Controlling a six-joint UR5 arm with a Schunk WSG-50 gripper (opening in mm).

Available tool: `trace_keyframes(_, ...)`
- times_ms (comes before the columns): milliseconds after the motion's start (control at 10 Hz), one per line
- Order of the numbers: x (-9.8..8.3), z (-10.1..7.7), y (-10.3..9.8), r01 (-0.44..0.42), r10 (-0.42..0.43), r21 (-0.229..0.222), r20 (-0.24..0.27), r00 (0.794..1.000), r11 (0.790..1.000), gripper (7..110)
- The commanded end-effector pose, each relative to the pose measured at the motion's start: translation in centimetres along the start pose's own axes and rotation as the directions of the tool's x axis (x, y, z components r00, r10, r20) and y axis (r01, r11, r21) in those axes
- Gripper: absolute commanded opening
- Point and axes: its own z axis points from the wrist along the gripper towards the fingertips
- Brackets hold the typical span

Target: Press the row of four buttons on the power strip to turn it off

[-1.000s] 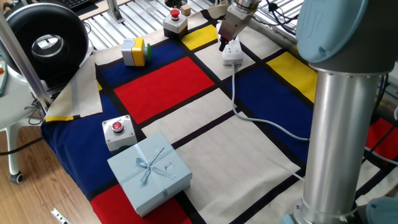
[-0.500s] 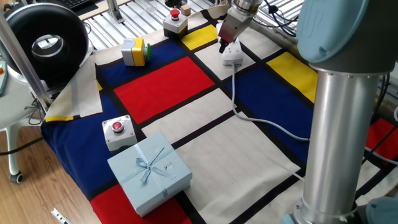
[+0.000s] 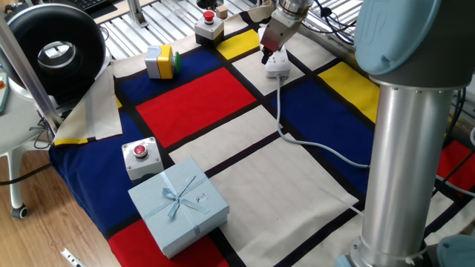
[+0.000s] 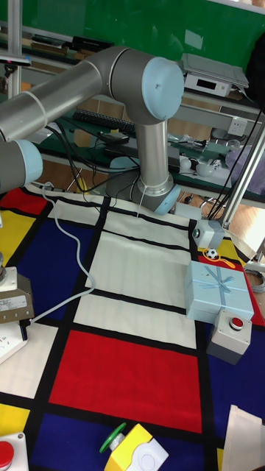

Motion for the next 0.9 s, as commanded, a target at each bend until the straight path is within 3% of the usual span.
trace_keyframes(0, -0.1, -0.1, 0.0, -0.008, 0.008, -0.006, 0.008, 1.000, 1.000, 88)
trace_keyframes(500, -0.4, -1.4, 0.1, -0.005, 0.005, 0.000, -0.003, 1.000, 1.000, 88)
trace_keyframes(800, -1.8, -2.4, -1.2, 0.019, -0.019, -0.001, -0.001, 1.000, 1.000, 88)
